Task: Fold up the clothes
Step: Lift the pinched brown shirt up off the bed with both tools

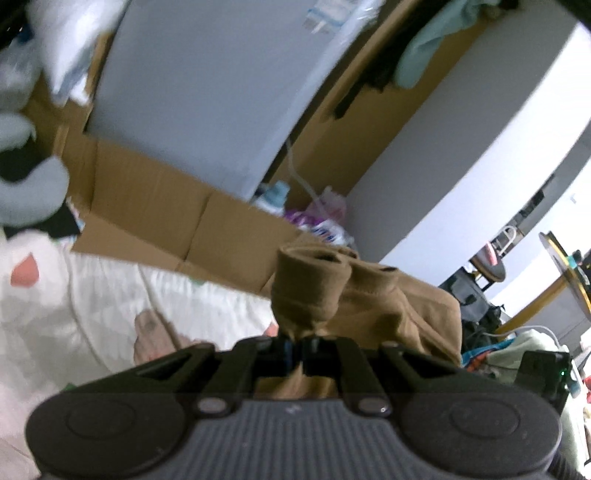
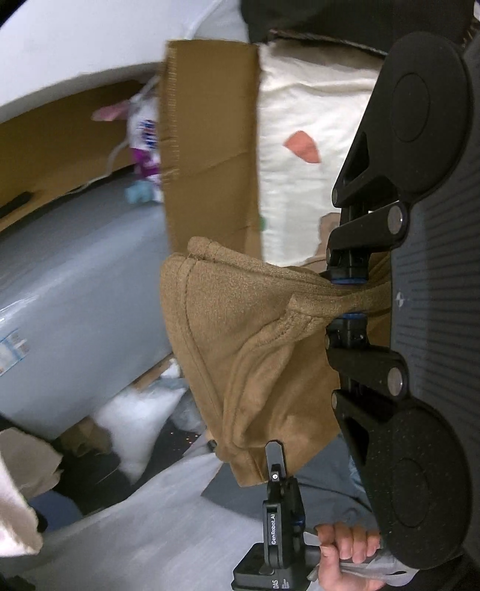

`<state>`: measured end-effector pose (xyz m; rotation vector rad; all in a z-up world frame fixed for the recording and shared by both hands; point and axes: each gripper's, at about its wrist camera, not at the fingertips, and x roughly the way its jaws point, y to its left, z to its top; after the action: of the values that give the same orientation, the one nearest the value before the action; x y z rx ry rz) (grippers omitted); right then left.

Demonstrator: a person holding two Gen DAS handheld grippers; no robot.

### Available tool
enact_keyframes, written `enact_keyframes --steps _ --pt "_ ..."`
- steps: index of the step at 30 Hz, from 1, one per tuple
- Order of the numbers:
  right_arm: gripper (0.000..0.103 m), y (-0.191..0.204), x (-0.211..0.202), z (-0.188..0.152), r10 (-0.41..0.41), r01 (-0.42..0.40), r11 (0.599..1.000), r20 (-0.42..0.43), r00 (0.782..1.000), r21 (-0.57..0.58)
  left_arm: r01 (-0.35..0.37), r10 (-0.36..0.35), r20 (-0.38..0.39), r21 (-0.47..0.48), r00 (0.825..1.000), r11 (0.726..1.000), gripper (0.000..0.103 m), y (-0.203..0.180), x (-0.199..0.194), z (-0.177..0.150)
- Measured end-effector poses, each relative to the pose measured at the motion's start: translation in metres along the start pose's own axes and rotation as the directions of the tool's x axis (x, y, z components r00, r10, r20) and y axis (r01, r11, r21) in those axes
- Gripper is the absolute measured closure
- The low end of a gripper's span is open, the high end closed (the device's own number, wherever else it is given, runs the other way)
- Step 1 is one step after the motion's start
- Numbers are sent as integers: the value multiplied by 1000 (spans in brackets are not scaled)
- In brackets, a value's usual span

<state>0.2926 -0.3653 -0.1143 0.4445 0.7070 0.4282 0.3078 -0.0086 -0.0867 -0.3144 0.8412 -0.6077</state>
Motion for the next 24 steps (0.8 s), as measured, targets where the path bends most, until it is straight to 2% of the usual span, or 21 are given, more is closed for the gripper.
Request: enact_keyframes --steps 11,20,24 --pt "90 33 -97 33 -38 40 999 96 995 -15 8 -9 17 75 1000 997 99 -99 -52 31" --pt "90 45 -179 67 -72 79 996 157 985 -41 36 -38 34 64 999 997 99 -165 -66 44" --pt "90 48 -214 84 -96 109 992 184 978 -62 74 -77 38 90 996 993 99 -198 -67 47"
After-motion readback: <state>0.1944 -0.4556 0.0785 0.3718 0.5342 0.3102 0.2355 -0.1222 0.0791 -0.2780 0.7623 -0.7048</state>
